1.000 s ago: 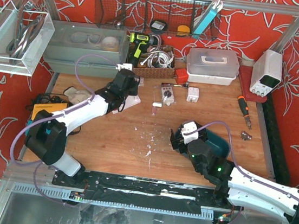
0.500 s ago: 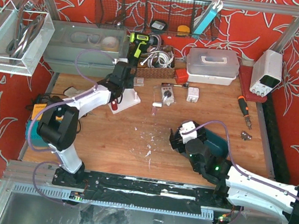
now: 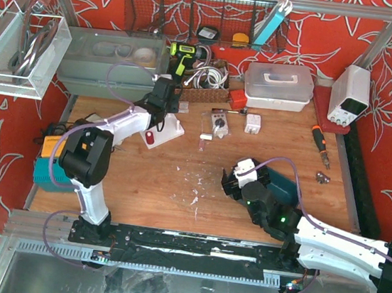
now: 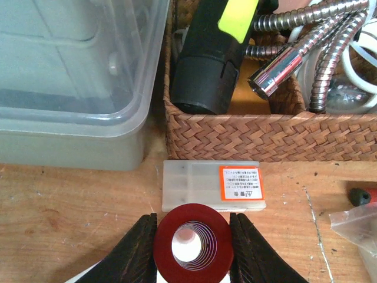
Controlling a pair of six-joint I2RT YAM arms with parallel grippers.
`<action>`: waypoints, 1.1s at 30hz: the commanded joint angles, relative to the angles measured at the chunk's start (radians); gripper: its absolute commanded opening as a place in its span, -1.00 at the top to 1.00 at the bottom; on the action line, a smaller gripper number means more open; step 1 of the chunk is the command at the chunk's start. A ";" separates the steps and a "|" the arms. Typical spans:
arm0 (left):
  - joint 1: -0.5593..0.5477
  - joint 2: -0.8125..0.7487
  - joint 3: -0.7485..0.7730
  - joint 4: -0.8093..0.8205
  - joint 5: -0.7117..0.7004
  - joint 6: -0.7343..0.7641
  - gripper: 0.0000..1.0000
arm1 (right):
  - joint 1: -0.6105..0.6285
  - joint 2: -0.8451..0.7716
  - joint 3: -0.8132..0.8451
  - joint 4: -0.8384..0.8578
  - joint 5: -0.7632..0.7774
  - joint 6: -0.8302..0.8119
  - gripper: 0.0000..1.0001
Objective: Install the large spring
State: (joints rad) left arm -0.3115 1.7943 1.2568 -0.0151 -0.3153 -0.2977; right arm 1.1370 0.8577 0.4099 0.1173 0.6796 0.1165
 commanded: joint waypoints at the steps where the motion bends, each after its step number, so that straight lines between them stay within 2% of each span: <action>1: 0.015 0.027 0.029 0.033 -0.006 0.011 0.92 | -0.007 -0.004 -0.003 0.015 0.022 -0.010 -0.97; 17: 0.035 0.133 0.055 0.050 0.027 0.007 0.86 | -0.006 -0.003 -0.003 0.017 0.023 -0.016 -0.97; 33: 0.040 0.062 0.063 0.006 0.059 -0.003 0.85 | -0.006 0.014 -0.003 0.029 0.027 -0.025 -0.97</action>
State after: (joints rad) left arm -0.2737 1.9007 1.3071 -0.0002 -0.2638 -0.2932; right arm 1.1370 0.8696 0.4099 0.1291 0.6804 0.0959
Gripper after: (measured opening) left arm 0.308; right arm 0.984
